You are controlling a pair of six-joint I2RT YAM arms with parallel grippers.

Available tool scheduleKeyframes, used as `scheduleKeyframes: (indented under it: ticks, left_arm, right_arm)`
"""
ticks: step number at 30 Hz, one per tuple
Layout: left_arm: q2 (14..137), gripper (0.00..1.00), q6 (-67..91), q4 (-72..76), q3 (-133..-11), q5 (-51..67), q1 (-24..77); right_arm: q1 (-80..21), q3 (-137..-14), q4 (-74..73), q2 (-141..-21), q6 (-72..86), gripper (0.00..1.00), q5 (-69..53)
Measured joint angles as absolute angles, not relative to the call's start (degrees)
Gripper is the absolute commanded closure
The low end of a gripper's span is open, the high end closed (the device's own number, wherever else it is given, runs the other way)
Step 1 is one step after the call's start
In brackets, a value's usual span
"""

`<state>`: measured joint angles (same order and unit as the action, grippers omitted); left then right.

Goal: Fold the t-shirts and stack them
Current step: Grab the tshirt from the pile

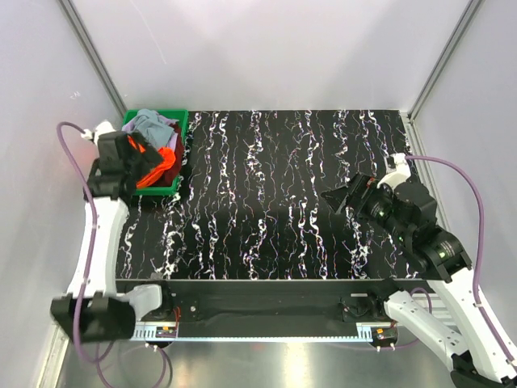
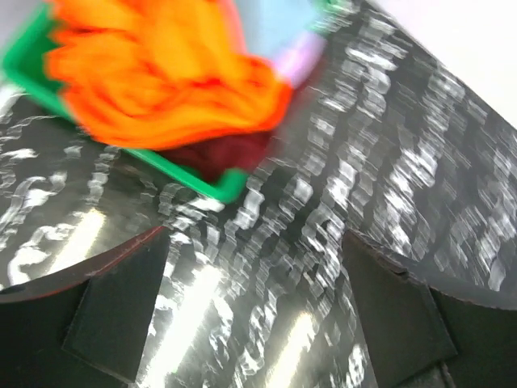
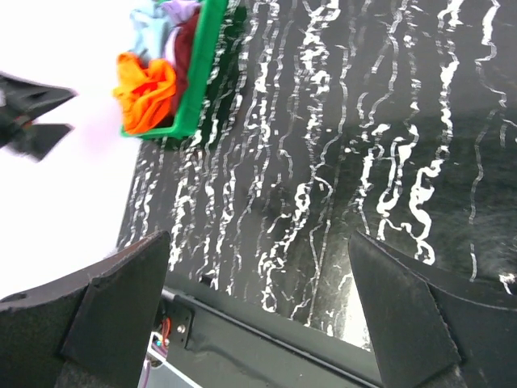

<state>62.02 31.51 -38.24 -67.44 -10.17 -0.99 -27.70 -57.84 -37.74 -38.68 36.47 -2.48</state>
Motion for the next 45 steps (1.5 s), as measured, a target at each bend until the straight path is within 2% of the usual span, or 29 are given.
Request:
scheduleKeyframes:
  ticks: [5,10,19,20,21,23,25,31,35,37,40,43,45]
  left_arm:
    - [71.9,0.11,32.8,-35.2,-67.3,-8.4,-10.9]
    - [77.2,0.12,33.2,-31.5,-63.9,-8.6,-12.2]
    - [90.2,0.27,33.2,-27.3,-65.6,-7.1,-13.6]
    - [91.5,0.43,33.1,-27.3,-66.6,-7.1,-13.6]
    - [92.5,0.53,33.3,-27.2,-67.3,-7.2,-13.6]
    - [93.1,0.83,32.9,-27.6,-68.2,-7.3,-13.6]
    - [93.1,0.99,32.8,-28.3,-69.8,-7.1,-13.7]
    - [89.5,1.0,31.9,-31.0,-80.4,1.0,-13.6]
    - [84.4,1.0,32.3,-31.3,-94.3,9.6,-9.3]
    - [81.2,1.0,33.4,-29.4,-100.3,14.5,-3.3]
    - [75.2,1.0,35.2,-23.9,-102.3,20.9,9.4]
    - [68.1,1.0,36.6,-18.7,-95.6,25.2,23.8]
    - [63.3,0.99,37.7,-13.6,-85.9,25.7,30.7]
  right_arm:
    - [-27.7,-57.5,-36.7,-37.4,35.9,0.0,-4.4]
    - [-27.7,-57.6,-36.7,-36.9,34.1,0.0,-4.4]
    - [-27.7,-57.6,-36.2,-34.6,32.8,0.0,-4.1]
    - [-27.7,-57.8,-36.1,-34.3,32.8,0.0,-4.1]
    - [-27.7,-57.9,-36.0,-34.2,32.8,0.0,-4.1]
    - [-27.7,-58.3,-35.8,-34.1,32.8,0.0,-4.1]
    - [-27.7,-58.7,-35.8,-34.0,32.8,0.0,-4.1]
    - [-27.7,-59.0,-35.7,-33.5,33.3,0.0,-3.7]
    - [-27.7,-59.0,-35.9,-33.4,33.4,0.0,-1.8]
    - [-27.7,-59.7,-36.4,-33.6,33.6,0.0,-0.2]
    - [-27.7,-61.8,-37.8,-34.3,34.4,0.01,2.1]
    - [-27.7,-63.5,-39.6,-34.9,35.1,0.01,3.4]
    - [-27.7,-63.8,-40.8,-35.0,35.9,0.01,4.0]
